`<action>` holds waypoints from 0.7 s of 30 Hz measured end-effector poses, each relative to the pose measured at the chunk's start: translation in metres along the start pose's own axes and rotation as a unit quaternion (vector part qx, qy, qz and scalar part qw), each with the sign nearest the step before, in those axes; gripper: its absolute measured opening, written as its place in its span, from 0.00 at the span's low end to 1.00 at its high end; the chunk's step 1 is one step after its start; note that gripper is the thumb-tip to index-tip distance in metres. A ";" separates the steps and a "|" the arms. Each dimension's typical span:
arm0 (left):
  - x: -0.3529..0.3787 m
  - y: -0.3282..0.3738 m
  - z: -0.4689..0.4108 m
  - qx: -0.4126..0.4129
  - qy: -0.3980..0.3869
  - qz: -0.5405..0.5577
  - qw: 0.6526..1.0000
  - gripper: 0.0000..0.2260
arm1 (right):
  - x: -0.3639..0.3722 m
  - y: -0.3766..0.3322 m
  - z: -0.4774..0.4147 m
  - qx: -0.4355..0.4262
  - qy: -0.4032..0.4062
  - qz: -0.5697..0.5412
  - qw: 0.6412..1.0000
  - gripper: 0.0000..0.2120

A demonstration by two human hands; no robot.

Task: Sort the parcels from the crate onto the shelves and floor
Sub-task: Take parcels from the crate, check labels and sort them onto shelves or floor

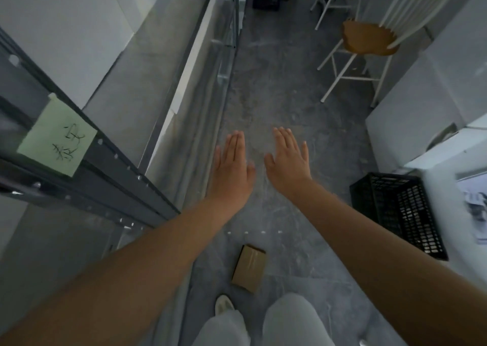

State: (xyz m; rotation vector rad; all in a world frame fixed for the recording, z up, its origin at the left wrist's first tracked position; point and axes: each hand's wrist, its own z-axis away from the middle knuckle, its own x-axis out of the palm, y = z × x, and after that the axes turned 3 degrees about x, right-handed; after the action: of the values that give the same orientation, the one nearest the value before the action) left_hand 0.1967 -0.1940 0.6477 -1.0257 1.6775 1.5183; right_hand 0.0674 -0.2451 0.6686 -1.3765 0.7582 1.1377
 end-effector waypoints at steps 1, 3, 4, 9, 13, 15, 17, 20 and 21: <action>0.012 -0.006 0.000 -0.001 -0.002 0.001 1.000 0.29 | 0.013 0.010 -0.004 0.005 -0.003 0.003 1.000 0.30; 0.038 -0.020 0.003 -0.019 -0.010 0.007 1.000 0.29 | 0.047 0.034 -0.008 0.021 -0.031 0.015 0.999 0.29; 0.054 -0.030 0.005 -0.036 -0.015 0.010 0.999 0.29 | 0.068 0.047 -0.009 0.028 -0.051 0.023 0.998 0.29; 0.153 -0.091 0.045 -0.173 -0.054 0.020 0.983 0.26 | 0.183 0.113 0.006 0.043 -0.165 0.050 0.984 0.29; 0.253 -0.139 0.108 -0.340 -0.101 0.089 0.931 0.24 | 0.283 0.168 0.020 0.024 -0.263 0.102 0.959 0.28; 0.303 -0.153 0.138 -0.396 -0.118 0.111 0.904 0.21 | 0.334 0.193 0.026 0.011 -0.296 0.112 0.949 0.29; 0.359 -0.166 0.167 -0.420 -0.164 0.115 0.885 0.15 | 0.380 0.220 0.032 0.002 -0.333 0.124 0.935 0.29; 0.432 -0.189 0.207 -0.473 -0.219 0.090 0.848 0.16 | 0.451 0.256 0.039 -0.024 -0.379 0.140 0.914 0.28; 0.452 -0.198 0.215 -0.500 -0.228 0.093 0.831 0.17 | 0.475 0.267 0.037 -0.029 -0.388 0.145 0.910 0.28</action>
State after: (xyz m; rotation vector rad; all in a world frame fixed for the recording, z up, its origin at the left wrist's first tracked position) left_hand 0.1409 -0.0429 0.1344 -0.8393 0.5822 2.6173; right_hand -0.0329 -0.1698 0.1375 -0.7448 0.3422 1.7940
